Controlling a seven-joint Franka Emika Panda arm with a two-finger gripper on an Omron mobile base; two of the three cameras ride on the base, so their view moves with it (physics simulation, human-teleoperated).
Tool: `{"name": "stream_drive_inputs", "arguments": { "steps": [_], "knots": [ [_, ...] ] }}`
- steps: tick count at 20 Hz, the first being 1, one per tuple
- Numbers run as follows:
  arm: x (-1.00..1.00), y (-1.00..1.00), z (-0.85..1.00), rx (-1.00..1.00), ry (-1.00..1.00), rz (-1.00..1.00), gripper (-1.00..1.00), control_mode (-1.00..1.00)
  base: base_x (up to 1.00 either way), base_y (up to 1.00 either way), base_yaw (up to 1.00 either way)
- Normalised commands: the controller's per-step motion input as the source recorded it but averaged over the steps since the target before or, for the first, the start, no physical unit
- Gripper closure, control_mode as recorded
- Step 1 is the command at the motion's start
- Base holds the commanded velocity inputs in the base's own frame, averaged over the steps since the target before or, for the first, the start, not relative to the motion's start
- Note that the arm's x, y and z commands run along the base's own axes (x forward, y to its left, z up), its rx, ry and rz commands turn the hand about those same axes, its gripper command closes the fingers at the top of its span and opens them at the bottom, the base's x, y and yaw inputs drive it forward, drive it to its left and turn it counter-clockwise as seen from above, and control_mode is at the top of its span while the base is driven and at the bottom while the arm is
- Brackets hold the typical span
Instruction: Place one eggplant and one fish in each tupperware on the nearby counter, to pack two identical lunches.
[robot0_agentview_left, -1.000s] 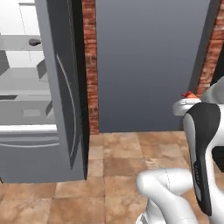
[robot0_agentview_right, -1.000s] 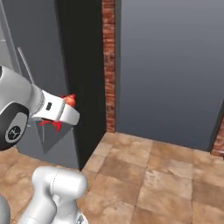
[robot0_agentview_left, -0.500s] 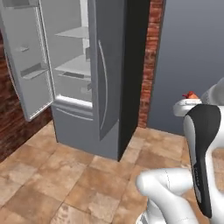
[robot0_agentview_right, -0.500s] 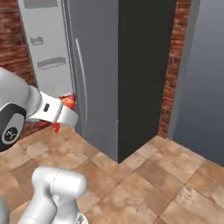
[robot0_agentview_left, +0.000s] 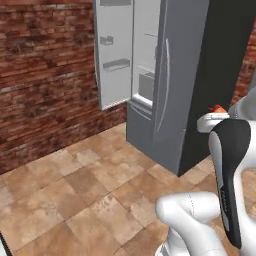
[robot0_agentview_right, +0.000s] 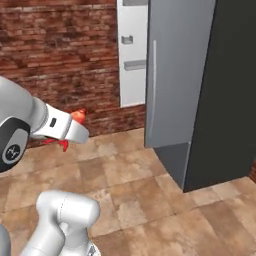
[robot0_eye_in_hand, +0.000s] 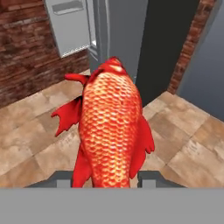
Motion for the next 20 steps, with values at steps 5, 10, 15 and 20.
{"name": "stream_drive_inputs", "arguments": {
  "steps": [5,10,15,20],
  "knots": [
    [0.0,0.0,0.0,0.0,0.0,0.0,1.0,1.0,-0.91,-0.26,0.66],
    [0.0,0.0,0.0,0.0,0.0,0.0,1.0,1.0,-1.0,-0.22,0.6],
    [0.0,0.0,0.0,0.0,0.0,0.0,1.0,1.0,-1.0,-0.29,0.55],
    [0.0,0.0,0.0,0.0,0.0,0.0,1.0,1.0,-0.91,-0.21,0.46]
  ]
}}
